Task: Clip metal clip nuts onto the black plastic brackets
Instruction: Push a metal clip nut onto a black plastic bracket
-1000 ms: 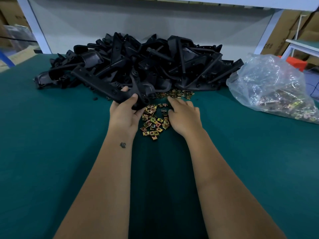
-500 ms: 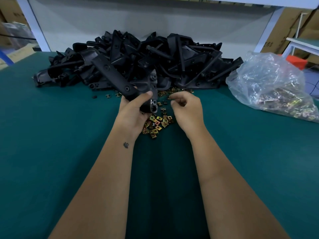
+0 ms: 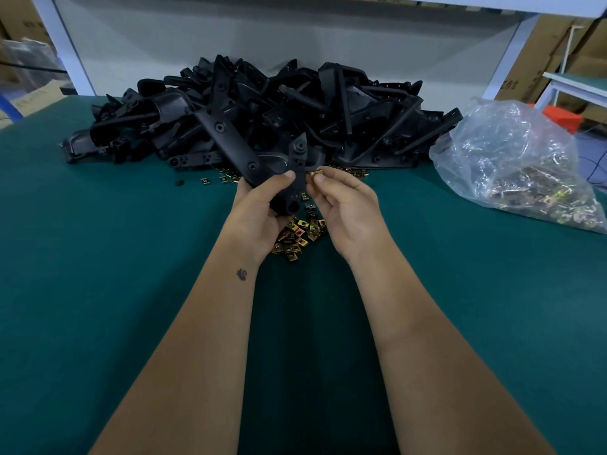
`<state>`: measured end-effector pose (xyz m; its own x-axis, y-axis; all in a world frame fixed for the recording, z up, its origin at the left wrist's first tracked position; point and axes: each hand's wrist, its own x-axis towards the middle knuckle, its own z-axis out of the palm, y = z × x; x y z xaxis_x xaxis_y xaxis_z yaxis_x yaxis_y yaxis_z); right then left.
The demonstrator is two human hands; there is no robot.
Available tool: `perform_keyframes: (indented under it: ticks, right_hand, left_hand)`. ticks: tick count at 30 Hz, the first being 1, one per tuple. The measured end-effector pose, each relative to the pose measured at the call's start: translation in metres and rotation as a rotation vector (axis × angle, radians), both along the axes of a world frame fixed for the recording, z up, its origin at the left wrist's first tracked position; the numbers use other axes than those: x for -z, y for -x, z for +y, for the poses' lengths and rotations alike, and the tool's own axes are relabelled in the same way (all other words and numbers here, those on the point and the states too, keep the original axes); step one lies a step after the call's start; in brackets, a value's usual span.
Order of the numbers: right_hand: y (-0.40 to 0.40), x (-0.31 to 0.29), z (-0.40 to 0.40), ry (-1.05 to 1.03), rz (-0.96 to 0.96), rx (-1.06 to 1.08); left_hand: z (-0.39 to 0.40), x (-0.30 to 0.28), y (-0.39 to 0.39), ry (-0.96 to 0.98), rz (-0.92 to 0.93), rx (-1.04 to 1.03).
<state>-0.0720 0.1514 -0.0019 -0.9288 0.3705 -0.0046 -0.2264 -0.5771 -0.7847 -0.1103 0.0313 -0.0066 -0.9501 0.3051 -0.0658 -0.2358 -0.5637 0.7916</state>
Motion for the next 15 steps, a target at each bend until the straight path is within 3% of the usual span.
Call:
perform_keyframes:
  ticks: [15]
  right_hand:
    - [-0.0046,-0.0034,-0.0025,-0.029,0.017,-0.042]
  left_hand:
    - [0.0,-0.0008,-0.0046,0.031,0.07,0.021]
